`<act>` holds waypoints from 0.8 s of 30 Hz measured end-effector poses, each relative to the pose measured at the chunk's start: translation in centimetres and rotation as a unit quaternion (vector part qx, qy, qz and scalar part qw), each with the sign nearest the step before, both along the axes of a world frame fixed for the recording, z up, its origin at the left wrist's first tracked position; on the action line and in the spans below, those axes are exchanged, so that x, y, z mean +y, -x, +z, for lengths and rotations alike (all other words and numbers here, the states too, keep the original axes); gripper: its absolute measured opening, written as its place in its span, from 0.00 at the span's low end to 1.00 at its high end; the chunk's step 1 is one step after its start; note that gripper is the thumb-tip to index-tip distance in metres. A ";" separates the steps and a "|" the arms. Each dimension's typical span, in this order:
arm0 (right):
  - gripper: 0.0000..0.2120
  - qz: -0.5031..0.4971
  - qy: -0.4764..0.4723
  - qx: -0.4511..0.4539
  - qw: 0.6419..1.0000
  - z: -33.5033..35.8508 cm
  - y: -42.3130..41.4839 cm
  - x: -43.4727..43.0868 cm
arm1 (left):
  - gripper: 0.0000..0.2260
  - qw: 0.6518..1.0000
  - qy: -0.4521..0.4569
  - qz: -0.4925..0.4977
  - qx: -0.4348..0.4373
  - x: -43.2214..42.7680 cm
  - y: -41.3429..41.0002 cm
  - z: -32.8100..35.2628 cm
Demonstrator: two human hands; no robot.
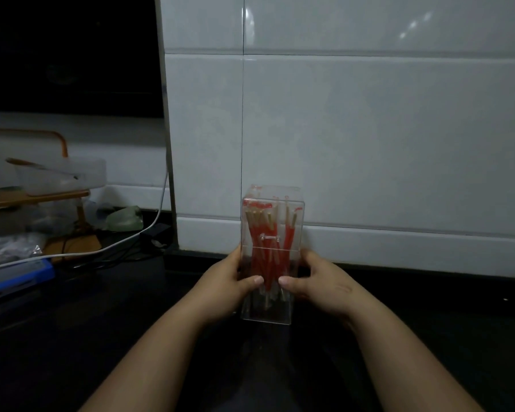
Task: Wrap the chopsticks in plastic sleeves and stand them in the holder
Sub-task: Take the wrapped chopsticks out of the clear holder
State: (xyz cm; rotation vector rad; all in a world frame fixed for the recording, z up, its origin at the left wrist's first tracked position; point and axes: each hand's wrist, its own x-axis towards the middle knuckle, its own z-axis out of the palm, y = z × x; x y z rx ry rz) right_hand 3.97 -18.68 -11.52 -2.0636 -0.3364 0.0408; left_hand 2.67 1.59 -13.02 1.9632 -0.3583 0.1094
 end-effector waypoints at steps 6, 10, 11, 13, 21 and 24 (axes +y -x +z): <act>0.34 -0.011 0.011 -0.013 1.000 -0.6 -0.3 0.6 | 0.25 1.000 0.007 0.028 -0.003 -0.1 -0.1 0.0; 0.38 0.052 -0.072 0.029 0.996 0.2 0.1 0.3 | 0.29 0.999 0.040 0.002 -0.002 0.6 -0.1 0.4; 0.42 0.054 -0.100 0.032 0.993 0.5 0.2 0.4 | 0.36 0.998 0.058 -0.006 -0.008 0.8 -0.1 0.6; 0.49 0.029 -0.137 0.014 0.990 0.8 0.0 0.5 | 0.46 0.995 0.100 -0.001 -0.026 0.9 -0.2 0.8; 0.48 -0.032 -0.202 -0.164 0.965 2.8 2.0 0.6 | 0.34 0.959 0.214 0.067 -0.173 0.8 0.6 2.0; 0.43 -0.048 -0.213 -0.203 0.955 2.9 2.2 0.6 | 0.29 0.945 0.245 0.068 -0.207 0.9 0.8 2.3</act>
